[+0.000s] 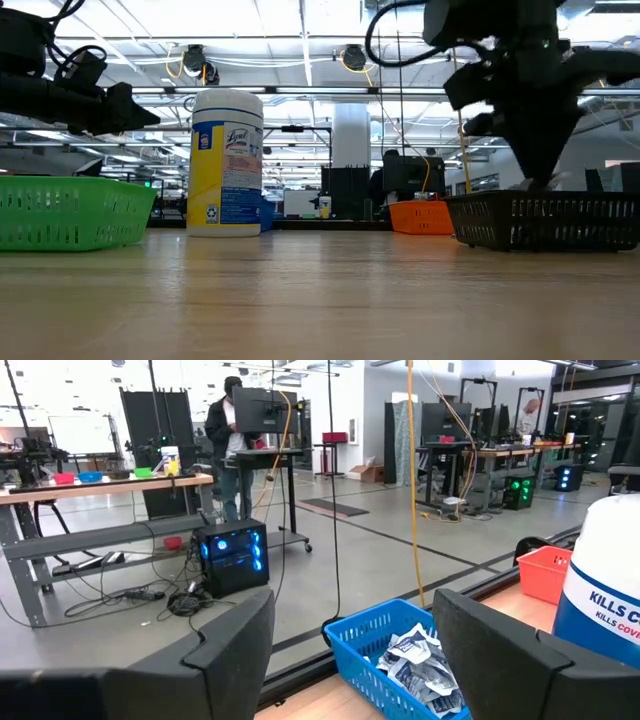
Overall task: Pick & Place First Aid Supplies
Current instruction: Put the gray towelette pack into the black bin
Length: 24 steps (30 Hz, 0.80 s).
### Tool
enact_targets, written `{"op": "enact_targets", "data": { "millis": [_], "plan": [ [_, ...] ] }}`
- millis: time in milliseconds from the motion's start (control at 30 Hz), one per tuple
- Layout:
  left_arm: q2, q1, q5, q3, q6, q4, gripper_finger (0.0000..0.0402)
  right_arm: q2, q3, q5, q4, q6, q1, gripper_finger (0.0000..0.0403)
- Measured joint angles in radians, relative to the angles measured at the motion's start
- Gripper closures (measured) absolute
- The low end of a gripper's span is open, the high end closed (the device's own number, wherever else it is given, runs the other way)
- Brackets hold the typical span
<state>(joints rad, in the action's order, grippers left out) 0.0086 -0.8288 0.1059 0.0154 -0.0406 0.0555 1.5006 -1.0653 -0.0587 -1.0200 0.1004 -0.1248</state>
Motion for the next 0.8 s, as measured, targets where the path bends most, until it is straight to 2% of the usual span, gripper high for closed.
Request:
{"op": "enact_targets", "data": {
  "millis": [367,567,667,800],
  "plan": [
    [0.000,0.000,0.000,0.000,0.000,0.000,0.0128,0.032,0.091,0.013,0.208,-0.037,0.001,0.0395],
    [0.000,0.000,0.000,0.000,0.000,0.000,0.0128,0.032,0.099,0.025,0.220,-0.037,0.001,0.0385],
    [0.000,0.000,0.000,0.000,0.000,0.000,0.0128,0.030,0.099,0.038,0.220,-0.047,0.001,0.0371],
    [0.000,0.000,0.000,0.000,0.000,0.000,0.0128,0.027,0.084,0.036,0.219,-0.060,0.001,0.0329]
  ]
}}
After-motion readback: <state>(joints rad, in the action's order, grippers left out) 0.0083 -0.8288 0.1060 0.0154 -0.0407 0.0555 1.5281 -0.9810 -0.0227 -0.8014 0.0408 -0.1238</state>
